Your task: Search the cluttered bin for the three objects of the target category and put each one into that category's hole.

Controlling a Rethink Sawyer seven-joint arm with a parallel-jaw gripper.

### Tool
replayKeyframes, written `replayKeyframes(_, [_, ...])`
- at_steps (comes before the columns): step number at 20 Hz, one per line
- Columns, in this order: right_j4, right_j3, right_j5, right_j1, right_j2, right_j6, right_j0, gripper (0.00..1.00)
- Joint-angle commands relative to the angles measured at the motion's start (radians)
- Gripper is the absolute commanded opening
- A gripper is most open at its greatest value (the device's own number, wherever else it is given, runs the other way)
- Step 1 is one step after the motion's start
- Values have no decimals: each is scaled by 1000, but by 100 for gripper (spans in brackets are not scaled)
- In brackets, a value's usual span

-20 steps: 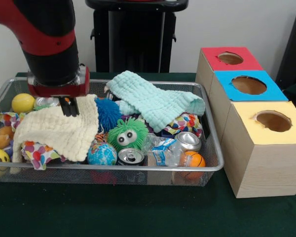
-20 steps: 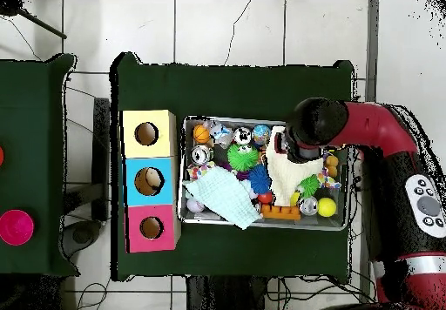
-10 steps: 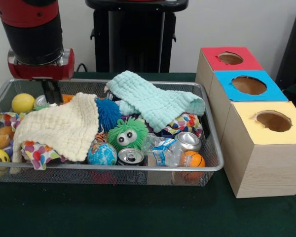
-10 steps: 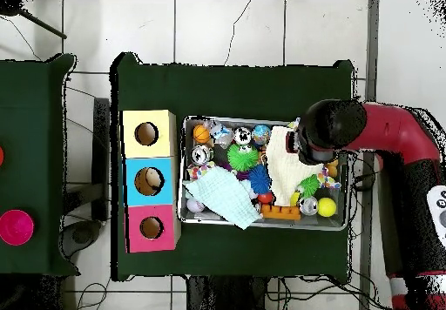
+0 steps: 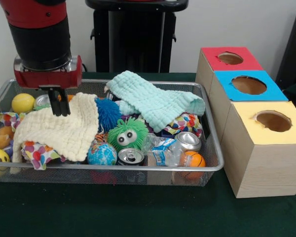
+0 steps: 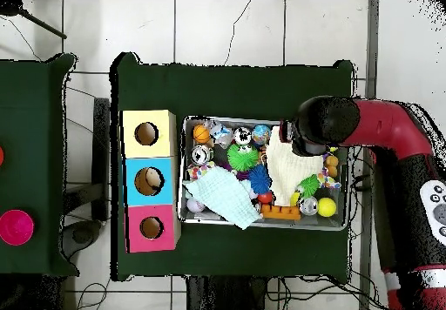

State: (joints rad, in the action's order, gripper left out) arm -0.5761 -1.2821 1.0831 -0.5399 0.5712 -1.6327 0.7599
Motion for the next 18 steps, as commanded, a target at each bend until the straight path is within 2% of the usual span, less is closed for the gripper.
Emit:
replayKeyframes(1, [-39,-18,-100,112,76,263,-20,0])
replayKeyframes(7, [-46,47,-64,171,72,292,-36,0])
replayKeyframes(18, [-60,239,72,268,65,406,-58,0])
